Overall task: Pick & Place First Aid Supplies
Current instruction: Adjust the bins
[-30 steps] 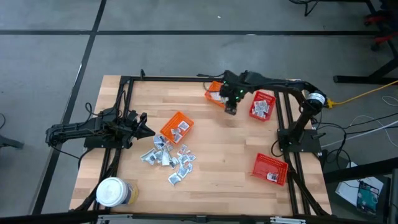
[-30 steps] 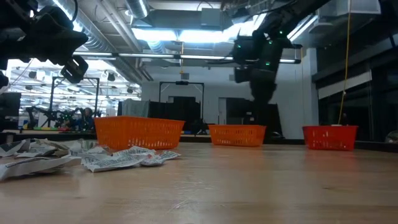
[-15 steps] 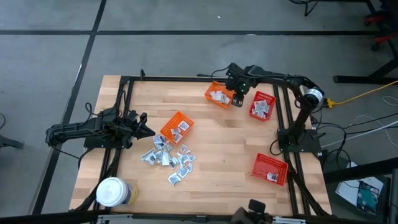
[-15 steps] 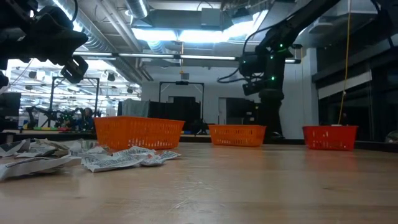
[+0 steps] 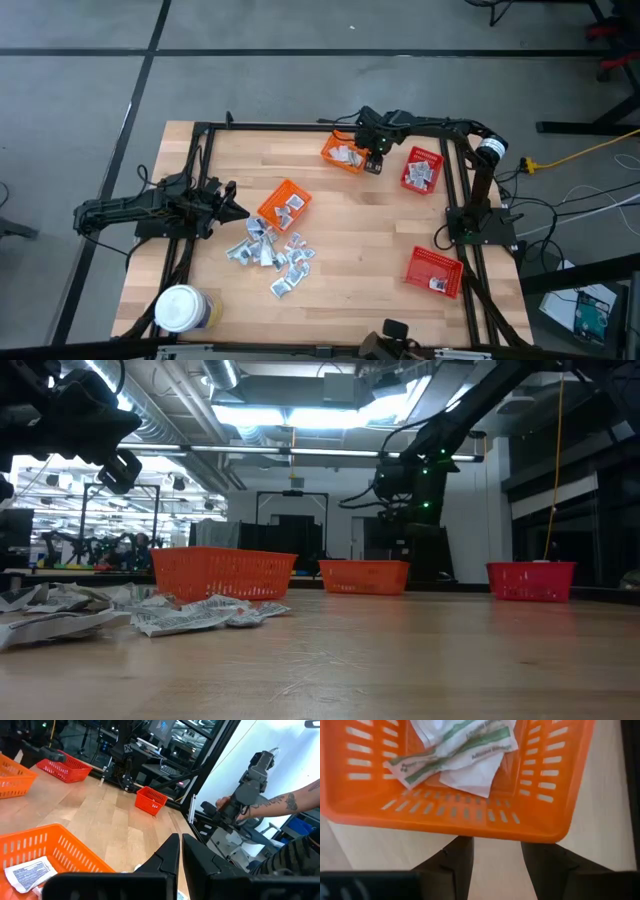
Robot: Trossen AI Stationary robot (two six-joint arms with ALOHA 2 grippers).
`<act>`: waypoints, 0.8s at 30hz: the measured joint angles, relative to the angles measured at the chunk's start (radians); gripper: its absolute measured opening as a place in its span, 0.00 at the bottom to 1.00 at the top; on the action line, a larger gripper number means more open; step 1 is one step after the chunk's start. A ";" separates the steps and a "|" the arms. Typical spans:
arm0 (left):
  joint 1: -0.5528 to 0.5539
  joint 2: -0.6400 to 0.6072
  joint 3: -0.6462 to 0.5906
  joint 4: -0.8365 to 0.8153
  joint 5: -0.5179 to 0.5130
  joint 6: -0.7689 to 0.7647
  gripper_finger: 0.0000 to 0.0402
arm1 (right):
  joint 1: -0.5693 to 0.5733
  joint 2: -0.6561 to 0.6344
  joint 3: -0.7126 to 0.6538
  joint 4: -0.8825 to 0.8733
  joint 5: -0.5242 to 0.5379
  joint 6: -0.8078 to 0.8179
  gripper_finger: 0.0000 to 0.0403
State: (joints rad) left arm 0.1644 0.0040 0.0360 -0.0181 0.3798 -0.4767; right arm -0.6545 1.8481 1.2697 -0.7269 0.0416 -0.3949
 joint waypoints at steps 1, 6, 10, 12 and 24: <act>0.000 0.000 0.000 0.000 0.000 0.000 0.04 | 0.009 0.002 0.000 0.022 -0.003 0.001 0.40; 0.000 0.000 0.000 0.000 0.000 0.000 0.04 | 0.052 0.002 0.000 0.158 -0.030 0.006 0.40; 0.000 0.000 0.000 0.000 0.000 0.000 0.04 | 0.090 0.002 0.000 0.296 -0.070 0.009 0.40; 0.000 0.000 0.000 0.000 0.000 0.000 0.04 | 0.107 0.002 0.000 0.373 -0.116 0.033 0.40; 0.000 0.000 0.000 0.000 0.000 0.000 0.04 | 0.110 0.002 0.228 0.029 -0.310 0.019 0.40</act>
State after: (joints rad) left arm 0.1646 0.0040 0.0360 -0.0181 0.3794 -0.4767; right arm -0.5441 1.8503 1.4972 -0.6983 -0.2679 -0.3761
